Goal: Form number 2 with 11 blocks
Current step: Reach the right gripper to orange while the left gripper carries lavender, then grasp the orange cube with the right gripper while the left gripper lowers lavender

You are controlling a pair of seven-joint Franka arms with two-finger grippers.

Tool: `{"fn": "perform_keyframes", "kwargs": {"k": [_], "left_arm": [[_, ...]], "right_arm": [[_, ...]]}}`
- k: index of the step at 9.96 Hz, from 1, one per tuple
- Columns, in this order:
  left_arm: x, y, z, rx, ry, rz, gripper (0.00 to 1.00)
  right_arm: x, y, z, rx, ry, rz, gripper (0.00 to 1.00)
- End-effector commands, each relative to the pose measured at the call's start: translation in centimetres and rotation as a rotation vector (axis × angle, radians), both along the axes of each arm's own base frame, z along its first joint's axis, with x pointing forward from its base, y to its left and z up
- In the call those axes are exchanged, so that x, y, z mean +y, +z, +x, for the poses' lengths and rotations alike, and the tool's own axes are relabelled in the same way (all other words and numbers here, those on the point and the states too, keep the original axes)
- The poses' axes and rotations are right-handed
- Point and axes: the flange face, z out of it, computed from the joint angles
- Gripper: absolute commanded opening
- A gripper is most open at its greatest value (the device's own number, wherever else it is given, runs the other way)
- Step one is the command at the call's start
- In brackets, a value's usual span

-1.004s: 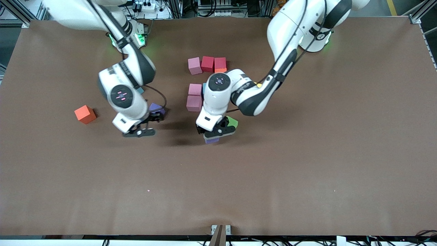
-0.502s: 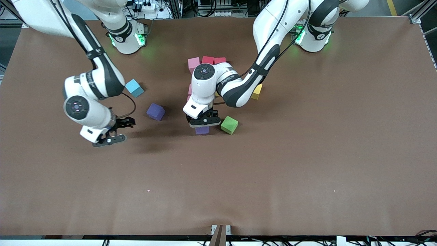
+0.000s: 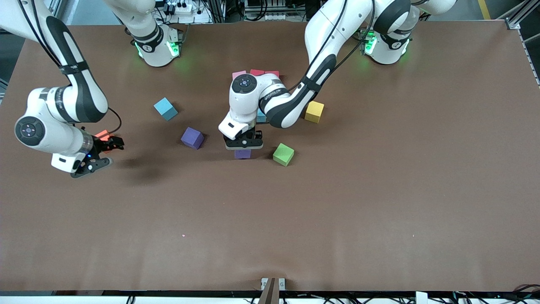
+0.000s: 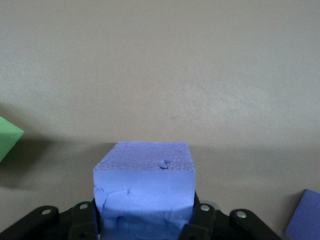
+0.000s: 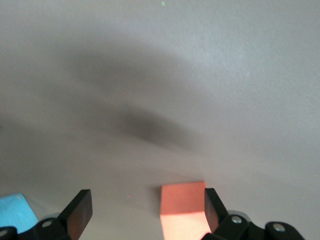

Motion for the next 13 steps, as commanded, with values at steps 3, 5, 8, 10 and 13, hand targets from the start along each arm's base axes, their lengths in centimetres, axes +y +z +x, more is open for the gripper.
{"fn": "perform_keyframes", "kwargs": {"k": [3, 5, 8, 10, 13], "left_arm": [[-0.9, 0.1, -0.2, 0.061, 0.051, -0.054, 0.06], [-1.0, 0.1, -0.5, 0.085, 0.069, -0.069, 0.06], [-0.8, -0.8, -0.4, 0.087, 0.060, -0.057, 0.06], [-0.8, -1.0, -0.5, 0.089, 0.059, -0.055, 0.06], [-1.0, -1.7, -1.0, 0.094, 0.052, -0.047, 0.06]], "right_arm": [[-6.2, -2.5, -4.1, -0.048, 0.144, 0.050, 0.99], [-8.3, -4.8, -7.0, -0.046, 0.119, 0.069, 0.99], [-10.8, -6.8, -8.8, -0.067, 0.091, 0.089, 0.98], [-10.8, -7.2, -9.3, -0.056, 0.077, 0.097, 0.98], [-9.9, -7.0, -9.0, -0.026, 0.054, 0.119, 0.96]]}}
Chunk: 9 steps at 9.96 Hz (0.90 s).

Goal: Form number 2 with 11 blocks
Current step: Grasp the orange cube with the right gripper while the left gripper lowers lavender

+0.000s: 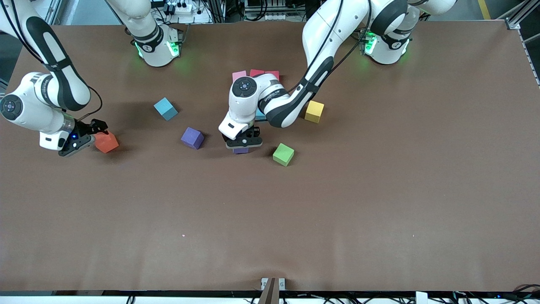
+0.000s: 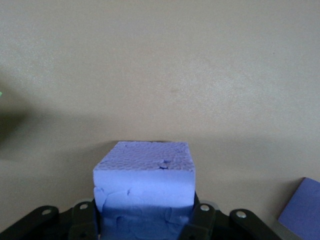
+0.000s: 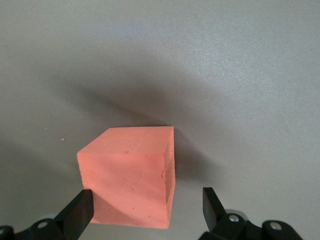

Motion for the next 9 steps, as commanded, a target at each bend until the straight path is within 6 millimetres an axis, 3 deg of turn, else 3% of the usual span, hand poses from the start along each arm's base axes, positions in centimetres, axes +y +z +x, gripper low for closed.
{"fn": "perform_keyframes", "kwargs": {"k": [1, 4, 5, 6, 7, 9], "left_arm": [[-0.7, -0.4, -0.3, 0.003, -0.011, -0.010, 0.07], [-1.0, -0.7, -0.8, 0.002, -0.028, -0.007, 0.14], [-1.0, -0.8, -0.9, 0.003, -0.028, -0.005, 0.36], [-1.4, -0.9, -1.4, 0.003, -0.038, -0.005, 0.87], [-1.4, -1.3, -1.6, 0.006, -0.038, 0.000, 1.00], [-1.4, -1.0, -1.5, -0.002, -0.035, -0.012, 1.00]], "right_arm": [[1.4, 0.4, -0.2, 0.036, -0.022, 0.040, 0.96], [3.2, 1.4, 1.1, 0.021, -0.027, 0.071, 0.96], [3.0, 1.9, 1.5, 0.022, -0.020, 0.071, 0.96], [2.9, 1.9, 1.5, 0.021, -0.013, 0.072, 0.96], [2.9, 1.8, 1.5, 0.008, 0.001, 0.071, 0.96], [3.0, 1.0, 0.8, -0.020, 0.051, 0.073, 0.96]]}}
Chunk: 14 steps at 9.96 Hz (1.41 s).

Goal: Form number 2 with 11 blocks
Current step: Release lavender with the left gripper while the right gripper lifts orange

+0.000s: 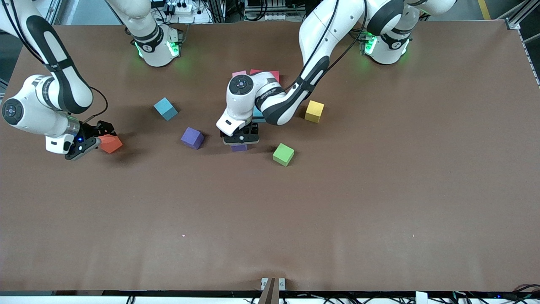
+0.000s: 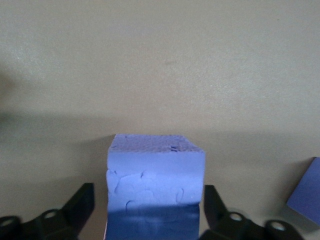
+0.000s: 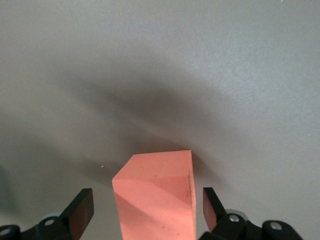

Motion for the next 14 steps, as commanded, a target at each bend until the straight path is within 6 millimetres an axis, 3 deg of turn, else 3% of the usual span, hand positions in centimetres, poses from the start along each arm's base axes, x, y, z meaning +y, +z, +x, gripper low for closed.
{"fn": "perform_keyframes", "kwargs": {"k": [1, 5, 8, 10, 13, 14], "left_arm": [[-0.5, 0.7, 0.4, -0.015, 0.000, -0.028, 1.00], [-0.6, 3.5, 1.0, -0.034, 0.018, -0.055, 1.00], [0.2, 7.3, 2.5, -0.049, 0.038, -0.061, 1.00], [3.2, 9.8, 5.7, -0.033, 0.098, -0.034, 1.00], [10.6, 8.2, 10.9, 0.088, 0.345, 0.108, 1.00], [12.9, 6.7, 11.9, 0.120, 0.461, 0.136, 1.00]], "right_arm": [[0.0, -0.8, -1.6, -0.011, 0.022, 0.011, 0.96], [-0.3, -1.9, -2.1, -0.037, 0.032, 0.015, 0.96], [-0.2, -3.8, -2.5, -0.056, 0.030, 0.036, 0.95], [-0.3, -3.6, -2.2, -0.064, 0.077, 0.022, 0.94], [-0.7, -3.6, -1.9, -0.081, 0.103, 0.003, 0.68], [-0.7, -3.4, -1.8, -0.084, 0.105, 0.001, 0.51]]}}
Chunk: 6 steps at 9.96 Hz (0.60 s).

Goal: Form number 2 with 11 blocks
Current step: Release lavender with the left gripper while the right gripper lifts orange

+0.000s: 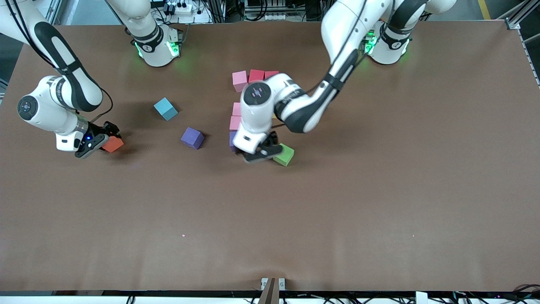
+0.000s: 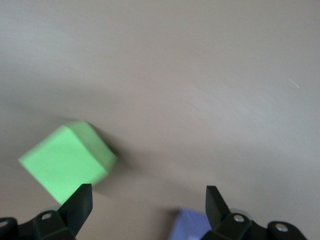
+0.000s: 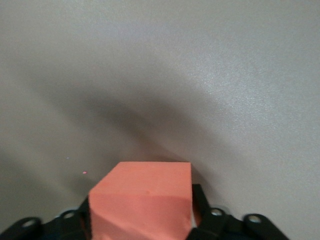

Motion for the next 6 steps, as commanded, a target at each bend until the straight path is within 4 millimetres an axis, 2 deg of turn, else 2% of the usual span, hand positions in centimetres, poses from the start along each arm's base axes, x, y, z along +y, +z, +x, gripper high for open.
{"fn": "perform_keyframes", "kwargs": {"k": [1, 3, 4, 5, 6], "left_arm": [[4.8, -1.3, 1.9, 0.068, 0.223, 0.028, 1.00], [6.2, -0.7, 2.8, 0.078, 0.429, 0.015, 1.00], [6.7, -1.0, 3.0, 0.080, 0.524, 0.019, 1.00], [6.8, -1.8, 2.6, 0.089, 0.585, 0.030, 1.00], [6.9, -2.0, 1.9, 0.092, 0.630, 0.030, 1.00]], "right_arm": [[-0.6, 0.5, 0.3, -0.017, 0.024, -0.009, 0.42], [-0.7, 2.0, 1.4, -0.032, 0.030, -0.026, 0.31], [-0.6, 3.4, 2.0, -0.016, 0.034, -0.040, 0.28], [-0.6, 5.1, 2.8, 0.037, 0.037, -0.046, 0.28], [0.5, 7.1, 4.6, 0.065, 0.051, -0.044, 0.25]]}}
